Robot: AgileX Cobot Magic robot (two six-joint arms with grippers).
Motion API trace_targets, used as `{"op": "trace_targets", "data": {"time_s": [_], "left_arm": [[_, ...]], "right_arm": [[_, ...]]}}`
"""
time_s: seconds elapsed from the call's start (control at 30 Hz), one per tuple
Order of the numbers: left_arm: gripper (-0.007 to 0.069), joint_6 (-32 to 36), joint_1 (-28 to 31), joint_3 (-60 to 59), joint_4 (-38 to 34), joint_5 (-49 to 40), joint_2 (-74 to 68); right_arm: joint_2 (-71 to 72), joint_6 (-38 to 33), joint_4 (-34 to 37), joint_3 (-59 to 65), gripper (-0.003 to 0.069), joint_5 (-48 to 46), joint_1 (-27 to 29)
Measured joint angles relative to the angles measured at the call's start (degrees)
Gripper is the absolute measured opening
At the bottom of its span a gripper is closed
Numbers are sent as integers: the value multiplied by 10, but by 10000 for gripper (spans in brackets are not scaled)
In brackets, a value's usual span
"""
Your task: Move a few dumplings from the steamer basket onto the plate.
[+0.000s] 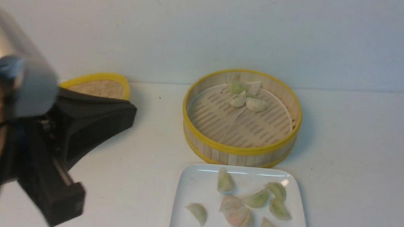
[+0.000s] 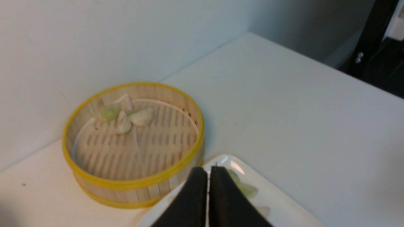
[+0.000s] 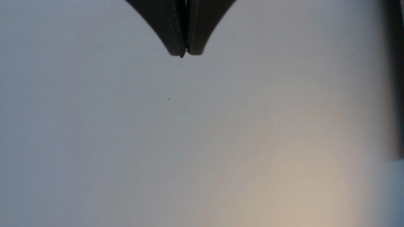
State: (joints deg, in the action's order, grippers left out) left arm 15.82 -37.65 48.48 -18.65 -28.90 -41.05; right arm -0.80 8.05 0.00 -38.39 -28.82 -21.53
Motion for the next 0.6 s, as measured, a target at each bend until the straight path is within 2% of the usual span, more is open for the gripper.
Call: {"op": "trace_targets", "data": {"time_s": [0.27, 0.6], "left_arm": [[-6, 2, 0, -88, -3, 125, 122], [-6, 2, 0, -100, -13, 141, 151]], "right_arm": [[0, 0, 0, 0, -13, 0, 0], [0, 0, 0, 0, -13, -1, 0]]}}
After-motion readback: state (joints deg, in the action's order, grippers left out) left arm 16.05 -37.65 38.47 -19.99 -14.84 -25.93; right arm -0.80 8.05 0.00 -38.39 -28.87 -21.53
